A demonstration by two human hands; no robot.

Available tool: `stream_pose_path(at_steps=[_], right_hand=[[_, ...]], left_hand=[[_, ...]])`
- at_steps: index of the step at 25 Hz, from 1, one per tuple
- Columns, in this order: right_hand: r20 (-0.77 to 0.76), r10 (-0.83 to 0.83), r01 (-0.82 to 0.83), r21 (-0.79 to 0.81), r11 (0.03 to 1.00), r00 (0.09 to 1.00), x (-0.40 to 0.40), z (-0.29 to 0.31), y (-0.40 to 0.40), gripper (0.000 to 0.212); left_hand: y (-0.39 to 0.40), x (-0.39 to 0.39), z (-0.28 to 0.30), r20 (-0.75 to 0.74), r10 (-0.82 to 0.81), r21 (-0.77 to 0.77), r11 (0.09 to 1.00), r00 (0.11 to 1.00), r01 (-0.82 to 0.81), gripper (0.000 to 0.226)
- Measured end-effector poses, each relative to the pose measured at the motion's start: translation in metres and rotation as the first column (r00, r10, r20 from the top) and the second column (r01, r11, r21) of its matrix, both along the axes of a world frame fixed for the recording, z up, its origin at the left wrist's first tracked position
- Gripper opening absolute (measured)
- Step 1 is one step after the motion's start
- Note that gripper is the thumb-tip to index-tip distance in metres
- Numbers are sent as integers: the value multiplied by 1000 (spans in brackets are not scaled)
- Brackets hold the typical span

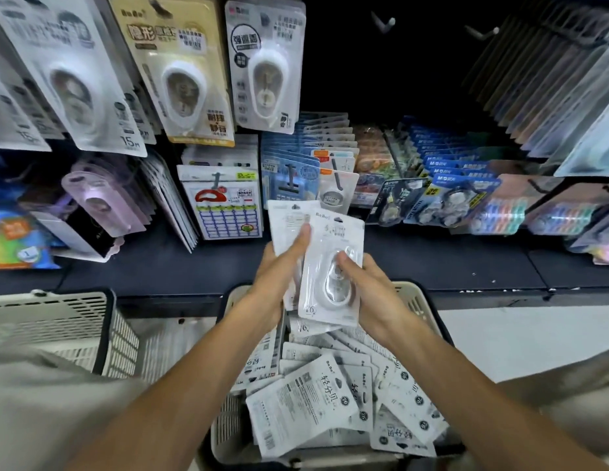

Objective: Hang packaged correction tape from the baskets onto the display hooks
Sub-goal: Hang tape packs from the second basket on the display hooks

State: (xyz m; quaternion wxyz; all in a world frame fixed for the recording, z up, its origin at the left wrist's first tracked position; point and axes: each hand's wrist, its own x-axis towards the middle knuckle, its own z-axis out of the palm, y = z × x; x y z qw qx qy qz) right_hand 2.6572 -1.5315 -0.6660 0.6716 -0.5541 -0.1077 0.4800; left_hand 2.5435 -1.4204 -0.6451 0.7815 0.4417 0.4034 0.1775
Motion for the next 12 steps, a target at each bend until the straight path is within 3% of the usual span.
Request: stream_pose_path(at_steps=[3, 5, 7, 9, 11, 12], right_hand=[[218, -34, 1, 149, 989, 975, -1, -6, -1, 72], [271, 80, -122, 139, 983, 959, 6, -13, -8, 88], [251, 232, -238, -7, 971, 940, 10, -30, -20, 84], [226, 400, -341, -258, 904, 888, 0, -52, -35, 74], [219, 507, -393, -411, 823, 833, -13, -67, -44, 69], [215, 506, -398, -399, 826, 835, -16, -70, -45, 69]], left_hand=[[-10, -2, -7, 29, -80, 156, 985, 996, 75, 89], [-5, -10, -21, 45, -193, 279, 944, 980, 173, 86], [-4, -21, -42, -61, -343, 326, 881, 937, 343, 89], [-15, -33, -67, -268, -452, 280, 808, 851, 518, 92], [-25, -43, -85, -394, -426, 287, 785, 814, 549, 90], [-25, -44, -90, -396, -399, 316, 786, 827, 530, 84]])
